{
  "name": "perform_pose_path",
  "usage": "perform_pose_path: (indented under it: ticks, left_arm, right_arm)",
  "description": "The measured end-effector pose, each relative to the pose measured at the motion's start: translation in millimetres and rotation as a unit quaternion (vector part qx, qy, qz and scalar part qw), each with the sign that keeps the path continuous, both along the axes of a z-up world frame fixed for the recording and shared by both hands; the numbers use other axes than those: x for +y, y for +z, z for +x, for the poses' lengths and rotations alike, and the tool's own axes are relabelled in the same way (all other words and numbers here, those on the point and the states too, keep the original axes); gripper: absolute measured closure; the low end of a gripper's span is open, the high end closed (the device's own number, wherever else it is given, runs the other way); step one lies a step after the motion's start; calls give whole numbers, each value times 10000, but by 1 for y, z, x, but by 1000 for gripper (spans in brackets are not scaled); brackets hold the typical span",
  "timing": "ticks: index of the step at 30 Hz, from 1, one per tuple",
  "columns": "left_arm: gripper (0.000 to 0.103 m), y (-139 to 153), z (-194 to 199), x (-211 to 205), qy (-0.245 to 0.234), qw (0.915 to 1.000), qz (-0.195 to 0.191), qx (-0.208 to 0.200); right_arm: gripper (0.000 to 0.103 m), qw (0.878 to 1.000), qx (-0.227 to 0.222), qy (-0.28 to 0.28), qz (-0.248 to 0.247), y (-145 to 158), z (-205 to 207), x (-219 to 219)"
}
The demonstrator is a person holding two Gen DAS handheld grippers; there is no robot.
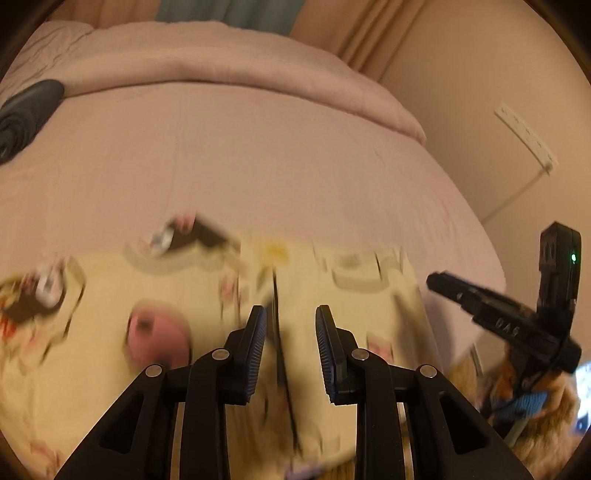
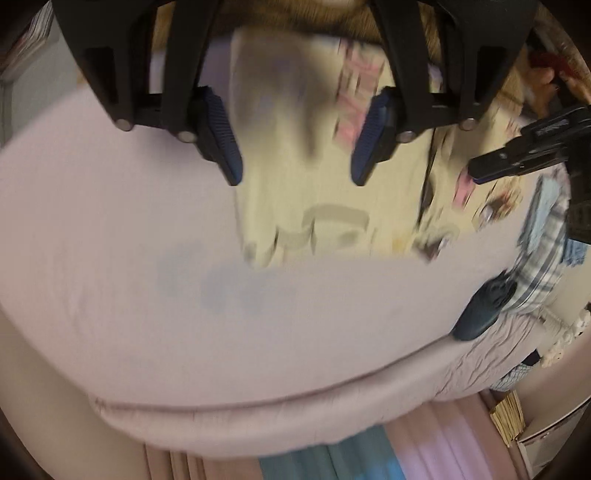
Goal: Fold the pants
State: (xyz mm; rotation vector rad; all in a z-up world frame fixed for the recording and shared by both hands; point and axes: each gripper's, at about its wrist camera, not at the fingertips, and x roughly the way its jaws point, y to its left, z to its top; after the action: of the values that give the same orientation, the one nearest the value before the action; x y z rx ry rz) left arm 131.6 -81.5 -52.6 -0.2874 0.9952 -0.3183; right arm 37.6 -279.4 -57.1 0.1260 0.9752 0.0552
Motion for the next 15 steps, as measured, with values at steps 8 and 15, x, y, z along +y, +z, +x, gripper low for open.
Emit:
perform_pose_path:
  ticks: [8, 15]
  left_arm:
    - [93, -53, 43, -19, 242, 9971, 419, 580]
    - [97, -58, 26, -3, 502, 9956, 99, 789]
  right_arm:
    - [100, 9979, 559, -221, -222, -61, 57, -9]
    - [103, 9983, 389, -402, -151, -52, 47, -21]
